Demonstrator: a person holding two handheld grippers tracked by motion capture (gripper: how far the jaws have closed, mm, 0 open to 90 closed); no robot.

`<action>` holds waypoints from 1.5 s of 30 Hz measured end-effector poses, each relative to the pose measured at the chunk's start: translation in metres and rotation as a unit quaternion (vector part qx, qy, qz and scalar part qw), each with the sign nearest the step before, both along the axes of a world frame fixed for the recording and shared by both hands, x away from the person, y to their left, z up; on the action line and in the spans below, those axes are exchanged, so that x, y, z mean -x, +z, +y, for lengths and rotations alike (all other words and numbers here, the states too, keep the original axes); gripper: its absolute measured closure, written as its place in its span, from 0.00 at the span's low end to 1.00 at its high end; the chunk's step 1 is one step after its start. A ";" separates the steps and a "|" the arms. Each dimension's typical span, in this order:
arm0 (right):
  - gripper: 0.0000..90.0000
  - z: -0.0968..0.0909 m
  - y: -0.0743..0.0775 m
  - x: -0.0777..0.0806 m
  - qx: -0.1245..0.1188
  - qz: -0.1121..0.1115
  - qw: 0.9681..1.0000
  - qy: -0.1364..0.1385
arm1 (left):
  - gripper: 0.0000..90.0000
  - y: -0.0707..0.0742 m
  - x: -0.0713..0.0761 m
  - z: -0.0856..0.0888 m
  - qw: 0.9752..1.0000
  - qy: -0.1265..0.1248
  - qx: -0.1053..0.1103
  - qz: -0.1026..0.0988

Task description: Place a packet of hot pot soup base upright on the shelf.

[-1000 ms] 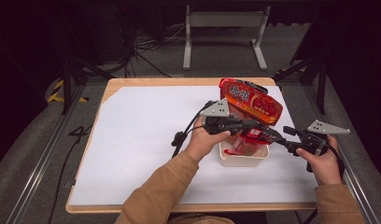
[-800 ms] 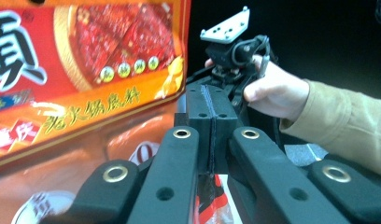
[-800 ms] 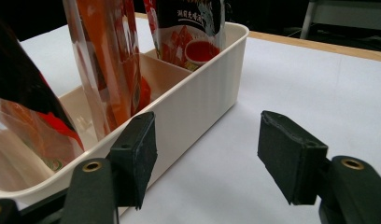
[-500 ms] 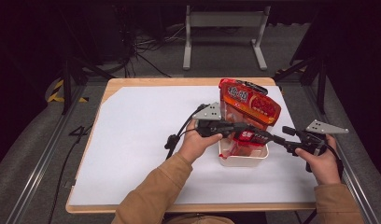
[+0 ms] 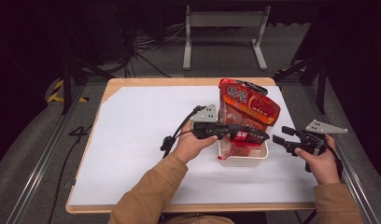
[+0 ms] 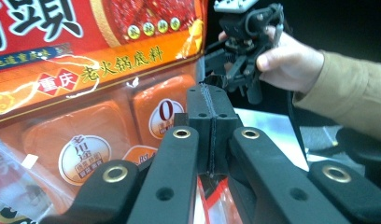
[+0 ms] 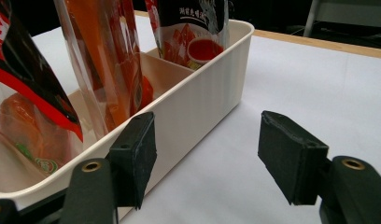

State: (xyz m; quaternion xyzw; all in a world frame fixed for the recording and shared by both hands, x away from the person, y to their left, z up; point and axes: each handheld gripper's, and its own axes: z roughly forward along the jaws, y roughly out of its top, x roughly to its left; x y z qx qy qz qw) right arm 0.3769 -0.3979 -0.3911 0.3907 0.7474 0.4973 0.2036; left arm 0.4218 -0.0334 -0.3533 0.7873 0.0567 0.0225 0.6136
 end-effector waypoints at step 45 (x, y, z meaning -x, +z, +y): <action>0.41 -0.003 0.001 0.002 -0.004 -0.002 1.000 0.000 | 1.00 -0.008 -0.010 -0.043 0.993 -0.050 -0.063 0.082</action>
